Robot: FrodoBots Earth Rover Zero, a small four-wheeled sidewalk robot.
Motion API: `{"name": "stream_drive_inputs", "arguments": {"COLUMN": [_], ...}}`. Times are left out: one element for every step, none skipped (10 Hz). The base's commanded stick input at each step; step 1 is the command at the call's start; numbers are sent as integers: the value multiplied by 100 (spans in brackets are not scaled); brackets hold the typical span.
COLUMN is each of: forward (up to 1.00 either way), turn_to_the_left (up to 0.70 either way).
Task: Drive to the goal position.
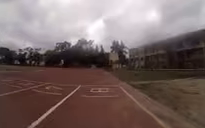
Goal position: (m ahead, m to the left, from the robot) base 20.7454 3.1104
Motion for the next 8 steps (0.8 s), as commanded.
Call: {"name": "stream_drive_inputs", "arguments": {"forward": [70,70,70,70,70,70,70,70], "turn_to_the_left": [0,0,0,0,-2,-4,0,0]}}
